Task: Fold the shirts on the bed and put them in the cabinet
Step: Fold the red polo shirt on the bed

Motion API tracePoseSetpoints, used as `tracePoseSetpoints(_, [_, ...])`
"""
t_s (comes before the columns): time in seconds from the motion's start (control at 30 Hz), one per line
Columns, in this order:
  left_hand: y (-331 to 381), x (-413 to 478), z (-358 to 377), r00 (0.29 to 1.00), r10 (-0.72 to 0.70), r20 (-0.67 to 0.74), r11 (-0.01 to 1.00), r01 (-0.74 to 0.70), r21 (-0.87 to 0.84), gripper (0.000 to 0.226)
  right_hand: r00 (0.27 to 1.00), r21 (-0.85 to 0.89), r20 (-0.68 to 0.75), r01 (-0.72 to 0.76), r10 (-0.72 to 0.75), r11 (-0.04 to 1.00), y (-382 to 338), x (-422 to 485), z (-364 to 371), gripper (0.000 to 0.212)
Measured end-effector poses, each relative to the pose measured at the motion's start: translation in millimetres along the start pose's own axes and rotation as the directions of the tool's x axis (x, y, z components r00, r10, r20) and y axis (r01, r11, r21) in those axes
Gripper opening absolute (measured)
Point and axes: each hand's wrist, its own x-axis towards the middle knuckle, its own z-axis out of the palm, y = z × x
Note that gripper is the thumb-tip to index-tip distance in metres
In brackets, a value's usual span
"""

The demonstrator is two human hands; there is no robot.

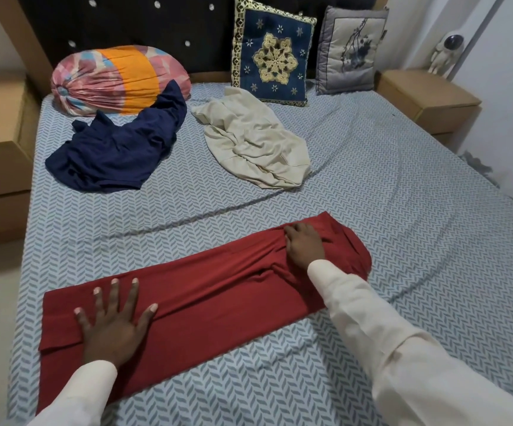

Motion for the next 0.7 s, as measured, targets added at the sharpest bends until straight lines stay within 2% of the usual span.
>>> tracePoseSetpoints(0.07, [-1, 2, 0, 1.0, 0.004, 0.01, 1.0, -0.004, -0.008, 0.093, 0.99, 0.003, 0.035, -0.136, 0.136, 0.991, 9, 15, -9, 0.035])
tracePoseSetpoints(0.17, [-3, 2, 0, 1.0, 0.005, 0.013, 1.0, -0.005, -0.004, 0.095, 0.923, 0.02, 0.066, -0.382, 0.38, 0.924, 22, 15, -13, 0.041])
tracePoseSetpoints(0.27, [-3, 4, 0, 1.0, 0.015, 0.011, 1.0, -0.015, -0.005, 0.096, 0.906, 0.072, 0.038, -0.423, 0.421, 0.903, 37, 2, -9, 0.045])
tracePoseSetpoints(0.37, [-2, 5, -2, 0.999, 0.032, 0.033, 0.999, -0.031, -0.024, 0.099, 0.867, 0.248, 0.02, -0.487, 0.498, 0.838, 42, 0, -18, 0.041])
tracePoseSetpoints(0.43, [-7, 2, -4, 0.996, 0.062, 0.062, 0.997, -0.059, -0.043, 0.106, 0.883, 0.241, 0.025, -0.461, 0.469, 0.854, 47, -4, -22, 0.037])
tracePoseSetpoints(0.5, [-12, 1, -4, 0.992, 0.103, 0.066, 0.993, -0.098, -0.071, 0.11, 0.927, 0.19, 0.041, -0.373, 0.372, 0.908, 56, -10, -23, 0.038])
tracePoseSetpoints(0.57, [-16, -1, -6, 0.99, 0.134, 0.053, 0.987, -0.129, -0.095, 0.104, 0.951, 0.185, 0.006, -0.304, 0.308, 0.935, 65, -12, -26, 0.031])
tracePoseSetpoints(0.7, [-17, -3, -7, 0.984, 0.172, 0.053, 0.982, -0.166, -0.093, 0.086, 0.959, 0.161, -0.01, -0.278, 0.284, 0.947, 78, -10, -37, 0.015])
